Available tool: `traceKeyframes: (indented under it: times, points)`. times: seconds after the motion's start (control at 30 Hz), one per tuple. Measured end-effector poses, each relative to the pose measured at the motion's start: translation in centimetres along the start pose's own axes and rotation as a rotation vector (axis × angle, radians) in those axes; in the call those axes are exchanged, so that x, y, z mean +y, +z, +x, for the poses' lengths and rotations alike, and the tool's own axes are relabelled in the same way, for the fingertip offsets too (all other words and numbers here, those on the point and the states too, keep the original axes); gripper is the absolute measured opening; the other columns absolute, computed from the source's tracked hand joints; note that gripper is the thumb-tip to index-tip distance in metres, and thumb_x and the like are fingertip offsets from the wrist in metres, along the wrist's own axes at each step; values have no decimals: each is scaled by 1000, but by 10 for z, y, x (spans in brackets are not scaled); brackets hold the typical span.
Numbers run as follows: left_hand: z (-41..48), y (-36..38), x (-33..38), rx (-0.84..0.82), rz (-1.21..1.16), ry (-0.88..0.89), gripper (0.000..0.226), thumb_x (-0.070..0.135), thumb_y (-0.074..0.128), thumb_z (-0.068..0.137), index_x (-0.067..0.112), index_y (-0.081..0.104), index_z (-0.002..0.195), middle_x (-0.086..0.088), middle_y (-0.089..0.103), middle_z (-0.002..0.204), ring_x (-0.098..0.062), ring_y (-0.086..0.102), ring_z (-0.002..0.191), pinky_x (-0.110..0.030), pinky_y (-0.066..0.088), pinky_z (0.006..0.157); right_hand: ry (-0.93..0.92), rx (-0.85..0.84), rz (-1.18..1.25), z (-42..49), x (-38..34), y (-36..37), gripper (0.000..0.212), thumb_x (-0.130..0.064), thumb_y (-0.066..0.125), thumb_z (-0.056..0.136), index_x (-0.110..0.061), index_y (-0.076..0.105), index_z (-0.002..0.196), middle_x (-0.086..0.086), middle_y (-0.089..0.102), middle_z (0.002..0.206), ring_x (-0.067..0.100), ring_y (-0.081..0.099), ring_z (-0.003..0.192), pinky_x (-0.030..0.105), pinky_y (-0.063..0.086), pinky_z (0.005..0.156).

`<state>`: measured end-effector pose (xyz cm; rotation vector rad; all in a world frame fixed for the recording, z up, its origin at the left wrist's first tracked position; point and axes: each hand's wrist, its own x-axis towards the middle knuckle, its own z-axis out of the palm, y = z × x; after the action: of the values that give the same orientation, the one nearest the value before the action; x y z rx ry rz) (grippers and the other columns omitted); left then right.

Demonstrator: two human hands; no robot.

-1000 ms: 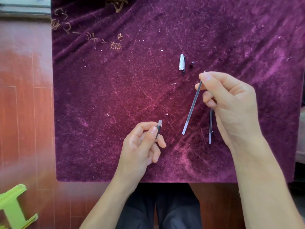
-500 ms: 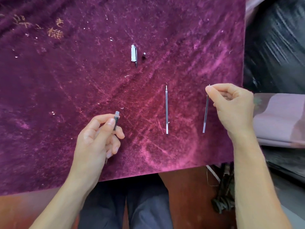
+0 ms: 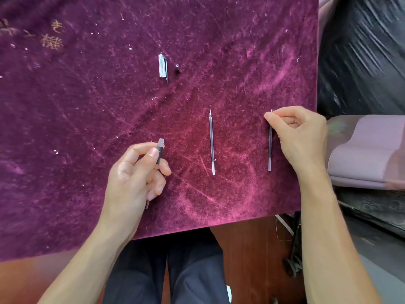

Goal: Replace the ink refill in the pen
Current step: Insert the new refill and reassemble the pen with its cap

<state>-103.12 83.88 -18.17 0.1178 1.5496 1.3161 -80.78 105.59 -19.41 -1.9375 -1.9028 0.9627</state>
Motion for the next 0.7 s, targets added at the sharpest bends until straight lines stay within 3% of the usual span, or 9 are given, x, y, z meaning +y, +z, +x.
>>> traceKeyframes:
  times: [0.17, 0.27, 0.43, 0.7]
  points:
    - [3, 1, 3, -16, -5, 5, 19, 30, 54, 99, 21, 70, 106, -3, 67, 73, -12, 40, 41, -21, 36, 42, -103, 58, 42, -6, -32, -16, 8, -46, 80, 86, -40, 80, 90, -24, 76, 77, -6, 69, 70, 8, 50, 68]
    - [3, 2, 5, -14, -21, -2, 18, 28, 54, 99, 21, 69, 107, -4, 67, 73, -13, 40, 42, -20, 37, 43, -140, -33, 105, -23, -60, 0, 6, -45, 81, 87, -44, 77, 82, -30, 75, 77, -7, 68, 68, 5, 48, 65]
    - [1, 2, 5, -7, -60, -4, 19, 26, 54, 100, 16, 68, 109, -6, 67, 73, -11, 42, 41, -19, 39, 43, -85, -225, 37, -41, -72, 50, 18, -49, 84, 85, -32, 80, 79, -34, 70, 70, -9, 64, 59, 3, 45, 57]
    - [-1, -2, 2, 0, -80, 16, 18, 27, 54, 101, 20, 69, 107, -4, 67, 74, -8, 45, 41, -18, 39, 43, 4, -248, -23, -30, -72, 61, 23, -50, 88, 80, -28, 81, 79, -29, 64, 52, -16, 59, 51, 5, 38, 52]
